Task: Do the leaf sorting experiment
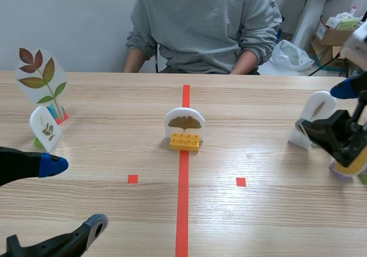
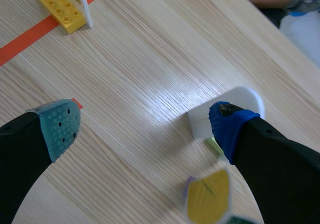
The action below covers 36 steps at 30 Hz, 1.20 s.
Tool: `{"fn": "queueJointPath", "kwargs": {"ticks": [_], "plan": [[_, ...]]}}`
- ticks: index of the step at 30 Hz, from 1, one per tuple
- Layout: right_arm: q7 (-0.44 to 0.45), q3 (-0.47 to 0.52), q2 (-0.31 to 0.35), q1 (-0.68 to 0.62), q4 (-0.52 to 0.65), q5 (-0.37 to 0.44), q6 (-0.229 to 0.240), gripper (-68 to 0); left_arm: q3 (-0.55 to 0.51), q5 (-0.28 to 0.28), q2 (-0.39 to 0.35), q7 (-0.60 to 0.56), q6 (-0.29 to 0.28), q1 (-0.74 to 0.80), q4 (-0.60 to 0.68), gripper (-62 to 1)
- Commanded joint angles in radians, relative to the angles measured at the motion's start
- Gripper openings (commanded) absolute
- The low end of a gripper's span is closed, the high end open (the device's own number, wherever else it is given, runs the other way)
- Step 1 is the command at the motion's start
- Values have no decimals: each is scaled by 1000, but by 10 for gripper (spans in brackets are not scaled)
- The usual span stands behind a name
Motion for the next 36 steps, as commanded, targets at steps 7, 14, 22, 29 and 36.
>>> {"fn": "queueJointPath", "kwargs": {"ticks": [7, 14, 22, 29, 36], "plan": [[28, -329, -6, 375, -329, -25, 8, -150, -1, -10, 5, -14, 6, -5, 2, 14], [65, -563, -100, 595, -547, -97, 8, -150, -3, -10, 34, -6, 9, -5, 2, 14], [145, -715, -220, 730, -745, -215, 8, -150, -3, -10, 39, 12, 9, -5, 2, 14], [266, -762, -322, 780, -906, -317, 8, -150, -4, -10, 39, 37, 9, -5, 2, 14], [354, -762, -363, 775, -980, -345, -8, -151, -5, -10, 38, 37, 9, -5, 2, 14]]}}
